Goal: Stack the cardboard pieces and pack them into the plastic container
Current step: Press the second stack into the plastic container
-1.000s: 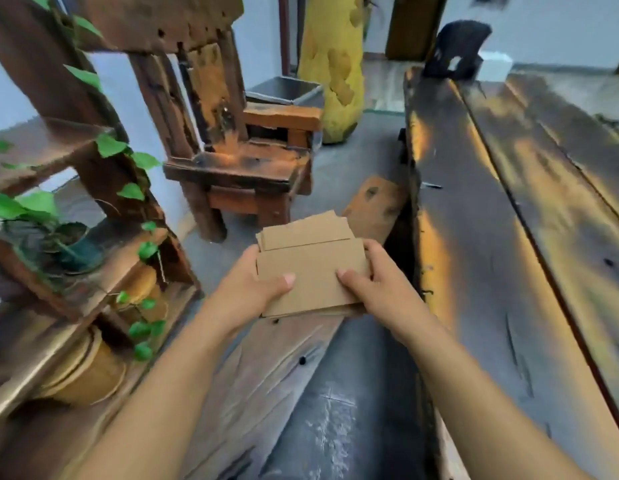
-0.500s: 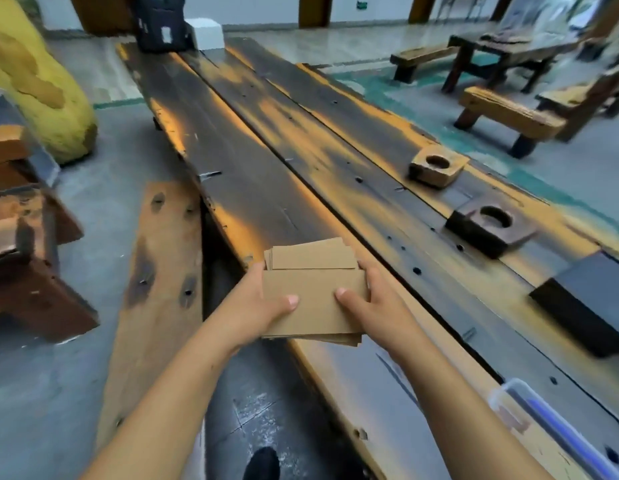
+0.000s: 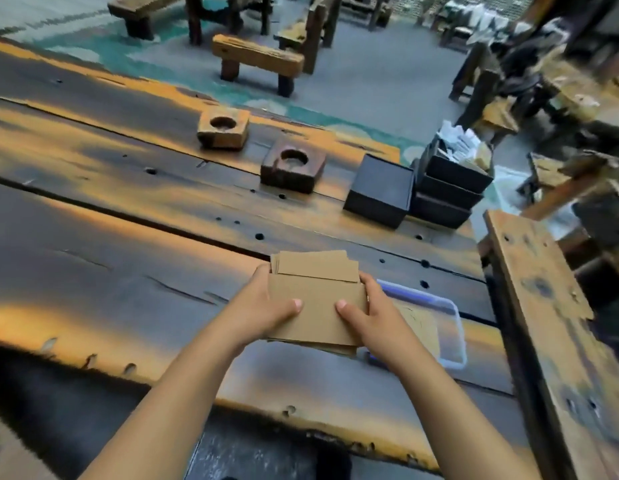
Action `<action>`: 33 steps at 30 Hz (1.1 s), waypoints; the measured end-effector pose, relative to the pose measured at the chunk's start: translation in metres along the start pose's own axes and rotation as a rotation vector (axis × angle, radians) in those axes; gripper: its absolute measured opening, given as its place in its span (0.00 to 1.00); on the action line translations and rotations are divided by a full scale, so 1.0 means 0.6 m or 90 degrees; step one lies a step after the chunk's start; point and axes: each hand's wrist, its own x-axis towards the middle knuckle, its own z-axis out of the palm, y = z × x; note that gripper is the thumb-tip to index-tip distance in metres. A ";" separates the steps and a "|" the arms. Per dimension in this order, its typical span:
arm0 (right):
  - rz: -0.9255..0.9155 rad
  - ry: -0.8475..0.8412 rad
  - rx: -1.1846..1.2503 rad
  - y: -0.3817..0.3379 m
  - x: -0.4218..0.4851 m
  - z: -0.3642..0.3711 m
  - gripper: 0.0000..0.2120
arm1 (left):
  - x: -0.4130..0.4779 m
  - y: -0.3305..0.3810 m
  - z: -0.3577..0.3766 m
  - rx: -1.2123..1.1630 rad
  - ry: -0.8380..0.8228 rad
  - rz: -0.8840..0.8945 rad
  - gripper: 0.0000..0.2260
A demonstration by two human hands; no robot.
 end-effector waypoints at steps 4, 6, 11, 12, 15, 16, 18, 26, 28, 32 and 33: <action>0.052 0.086 0.045 0.058 -0.009 -0.062 0.24 | 0.035 0.036 0.084 0.044 -0.067 0.018 0.23; 0.063 0.118 0.059 0.085 -0.003 -0.094 0.22 | 0.050 0.060 0.125 0.078 -0.067 0.016 0.22; 0.083 0.145 0.073 0.145 0.027 -0.185 0.14 | 0.095 0.121 0.232 0.165 -0.055 0.011 0.23; 0.084 0.142 0.074 0.157 0.036 -0.203 0.14 | 0.104 0.129 0.252 0.169 -0.056 0.008 0.24; 0.091 0.128 0.083 0.191 0.061 -0.248 0.15 | 0.132 0.143 0.301 0.183 -0.079 0.002 0.24; 0.093 0.123 0.090 0.206 0.071 -0.262 0.16 | 0.144 0.145 0.317 0.197 -0.087 0.000 0.24; 0.097 0.113 0.100 0.227 0.085 -0.280 0.17 | 0.163 0.146 0.335 0.210 -0.092 -0.002 0.23; 0.142 0.068 0.086 0.309 0.133 -0.300 0.31 | 0.224 0.090 0.418 0.210 -0.088 -0.047 0.21; 0.155 0.045 0.062 0.323 0.143 -0.292 0.33 | 0.240 0.069 0.426 0.217 -0.091 -0.070 0.19; 0.198 0.027 0.037 0.347 0.162 -0.274 0.31 | 0.272 0.035 0.436 0.240 -0.105 -0.112 0.21; 0.209 0.024 0.033 0.352 0.164 -0.269 0.31 | 0.277 0.027 0.438 0.245 -0.107 -0.119 0.22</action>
